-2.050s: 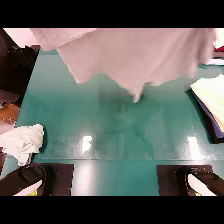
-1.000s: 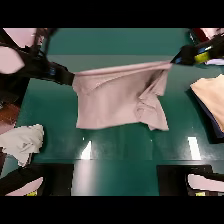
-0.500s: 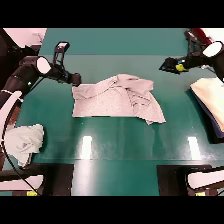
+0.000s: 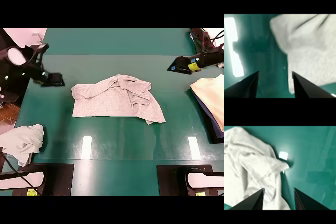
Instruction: Fold the shirts.
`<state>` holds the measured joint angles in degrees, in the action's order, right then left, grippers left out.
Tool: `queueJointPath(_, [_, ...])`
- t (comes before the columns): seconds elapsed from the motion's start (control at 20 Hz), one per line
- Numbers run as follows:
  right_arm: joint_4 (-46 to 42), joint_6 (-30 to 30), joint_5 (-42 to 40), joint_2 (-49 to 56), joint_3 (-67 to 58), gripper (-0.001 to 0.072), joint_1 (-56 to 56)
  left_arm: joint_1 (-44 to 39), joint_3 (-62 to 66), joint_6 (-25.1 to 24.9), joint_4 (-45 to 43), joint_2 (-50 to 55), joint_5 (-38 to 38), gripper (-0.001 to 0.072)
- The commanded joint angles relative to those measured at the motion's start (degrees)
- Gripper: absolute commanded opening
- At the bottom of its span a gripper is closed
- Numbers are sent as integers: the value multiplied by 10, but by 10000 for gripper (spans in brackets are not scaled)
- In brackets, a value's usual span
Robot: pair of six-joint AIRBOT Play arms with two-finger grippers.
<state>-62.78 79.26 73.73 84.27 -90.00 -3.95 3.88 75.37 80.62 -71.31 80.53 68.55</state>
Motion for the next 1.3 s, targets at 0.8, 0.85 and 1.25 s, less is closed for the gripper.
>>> queueJointPath(0.8, [48, -6, -37, -270, 262, 427, 10, 16, -322, -195, 282, -28, -120, 480])
queueJointPath(0.85, [48, -6, -35, -270, 262, 428, 10, -5, -322, -180, 274, -28, -136, 480])
queueJointPath(1.25, [3, 7, 9, -270, 262, 427, 10, -30, -275, -146, 275, -30, -127, 23])
